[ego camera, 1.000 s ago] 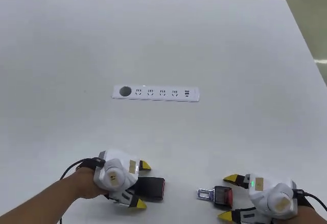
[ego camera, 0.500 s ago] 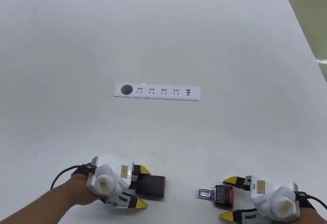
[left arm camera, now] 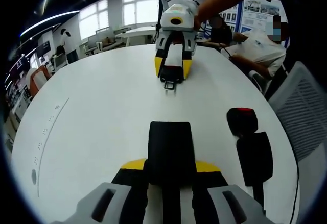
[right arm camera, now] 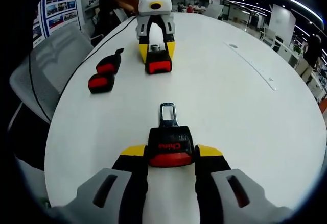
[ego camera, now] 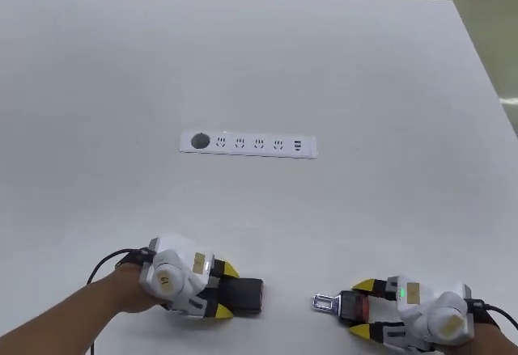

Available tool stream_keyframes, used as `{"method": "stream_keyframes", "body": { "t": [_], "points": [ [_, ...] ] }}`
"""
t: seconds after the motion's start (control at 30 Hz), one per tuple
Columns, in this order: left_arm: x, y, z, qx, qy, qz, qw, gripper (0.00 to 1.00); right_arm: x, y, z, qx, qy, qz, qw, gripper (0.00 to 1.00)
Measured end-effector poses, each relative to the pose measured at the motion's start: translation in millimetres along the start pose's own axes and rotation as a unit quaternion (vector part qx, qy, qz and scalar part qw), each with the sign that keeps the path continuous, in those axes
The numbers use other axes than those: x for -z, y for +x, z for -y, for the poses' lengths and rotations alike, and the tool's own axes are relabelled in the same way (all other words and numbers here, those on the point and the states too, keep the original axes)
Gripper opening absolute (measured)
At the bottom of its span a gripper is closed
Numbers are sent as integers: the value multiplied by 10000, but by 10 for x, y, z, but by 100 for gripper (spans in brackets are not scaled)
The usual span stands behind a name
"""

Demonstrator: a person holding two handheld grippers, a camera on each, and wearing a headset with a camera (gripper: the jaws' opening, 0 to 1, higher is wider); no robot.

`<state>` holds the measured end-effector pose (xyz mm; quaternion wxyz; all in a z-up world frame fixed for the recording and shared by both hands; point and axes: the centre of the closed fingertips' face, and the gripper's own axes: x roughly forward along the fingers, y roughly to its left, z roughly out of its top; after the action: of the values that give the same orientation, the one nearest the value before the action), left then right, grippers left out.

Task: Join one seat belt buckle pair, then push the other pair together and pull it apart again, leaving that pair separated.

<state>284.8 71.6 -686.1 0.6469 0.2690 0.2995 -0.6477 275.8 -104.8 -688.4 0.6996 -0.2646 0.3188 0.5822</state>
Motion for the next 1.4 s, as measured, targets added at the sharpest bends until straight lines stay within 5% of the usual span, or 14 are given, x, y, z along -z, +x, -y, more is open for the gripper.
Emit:
{"method": "stream_keyframes", "body": {
  "t": [0.27,0.77,1.4],
  "points": [
    [20,-9,-4,213,263,-272,9991,33,14,-6,-5,-175,-187,-134,9996,33],
    [46,14,-33,223,206,-447,9985,33,-25,-19,-37,-397,-542,-728,9951,32],
    [56,28,-53,66,-10,-424,9991,32,-260,131,-83,-342,-420,-544,9971,33]
  ]
}}
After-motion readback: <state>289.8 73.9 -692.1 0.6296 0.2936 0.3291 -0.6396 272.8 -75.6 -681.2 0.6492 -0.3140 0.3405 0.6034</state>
